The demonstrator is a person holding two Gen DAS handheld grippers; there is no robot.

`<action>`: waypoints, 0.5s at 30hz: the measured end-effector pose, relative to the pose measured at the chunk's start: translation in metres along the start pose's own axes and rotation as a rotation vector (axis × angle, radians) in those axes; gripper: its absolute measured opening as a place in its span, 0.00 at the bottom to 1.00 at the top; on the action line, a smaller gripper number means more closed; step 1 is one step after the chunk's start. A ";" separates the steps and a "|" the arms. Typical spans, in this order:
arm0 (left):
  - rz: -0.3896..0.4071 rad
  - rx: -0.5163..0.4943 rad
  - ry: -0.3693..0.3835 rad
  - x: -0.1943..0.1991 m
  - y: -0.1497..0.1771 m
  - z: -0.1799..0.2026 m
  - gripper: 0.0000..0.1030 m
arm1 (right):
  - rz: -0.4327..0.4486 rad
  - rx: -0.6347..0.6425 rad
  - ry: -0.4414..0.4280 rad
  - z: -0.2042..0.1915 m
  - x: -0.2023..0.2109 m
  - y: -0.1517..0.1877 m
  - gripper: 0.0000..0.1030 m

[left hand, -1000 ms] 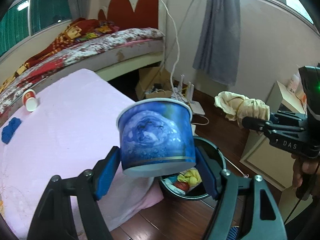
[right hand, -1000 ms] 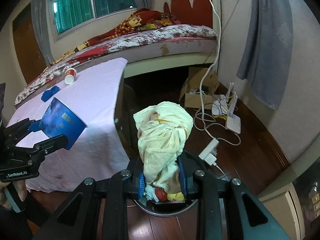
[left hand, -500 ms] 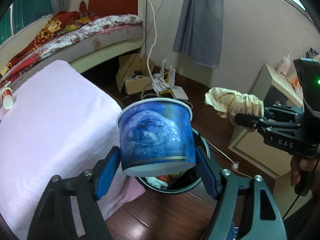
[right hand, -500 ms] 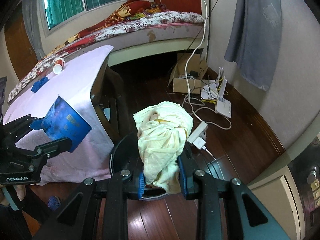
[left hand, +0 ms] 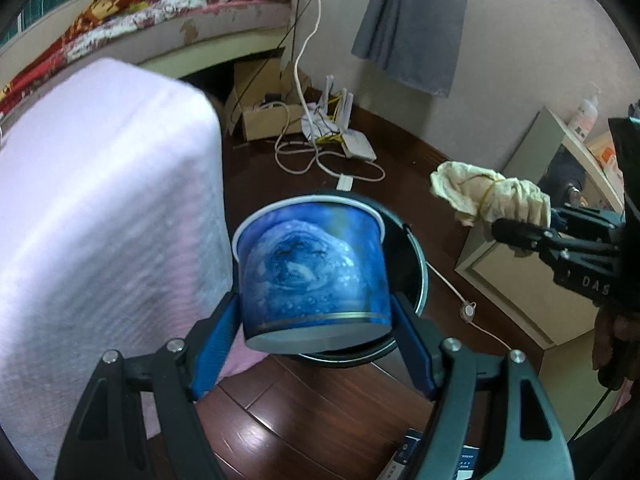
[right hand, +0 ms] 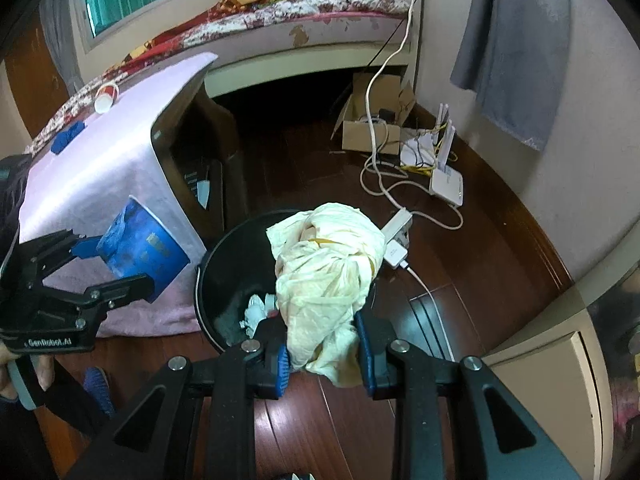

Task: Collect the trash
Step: 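Carry the blue cup and beige cloth over the black bin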

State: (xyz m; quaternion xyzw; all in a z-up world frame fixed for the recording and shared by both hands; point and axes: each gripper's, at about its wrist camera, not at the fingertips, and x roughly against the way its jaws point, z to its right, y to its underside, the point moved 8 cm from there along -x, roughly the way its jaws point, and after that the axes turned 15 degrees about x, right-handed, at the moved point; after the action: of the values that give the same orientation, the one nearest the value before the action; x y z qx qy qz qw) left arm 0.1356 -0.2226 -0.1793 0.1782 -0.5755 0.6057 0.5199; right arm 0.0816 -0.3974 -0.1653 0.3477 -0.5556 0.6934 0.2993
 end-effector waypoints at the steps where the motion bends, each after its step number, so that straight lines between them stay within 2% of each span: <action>1: -0.010 0.003 0.001 -0.005 0.001 -0.001 0.73 | -0.006 0.003 -0.003 -0.001 -0.004 0.002 0.29; 7: -0.054 0.030 0.005 -0.027 0.005 -0.005 0.73 | -0.061 0.066 -0.043 -0.015 -0.038 0.010 0.29; 15: -0.114 0.043 -0.001 -0.056 0.008 -0.012 0.73 | -0.100 0.148 -0.094 -0.035 -0.084 0.003 0.29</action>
State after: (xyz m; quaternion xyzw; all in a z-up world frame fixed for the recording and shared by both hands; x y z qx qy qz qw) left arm 0.1559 -0.2338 -0.2323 0.2222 -0.5515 0.5874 0.5490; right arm 0.1233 -0.3664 -0.2405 0.4284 -0.4984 0.6995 0.2808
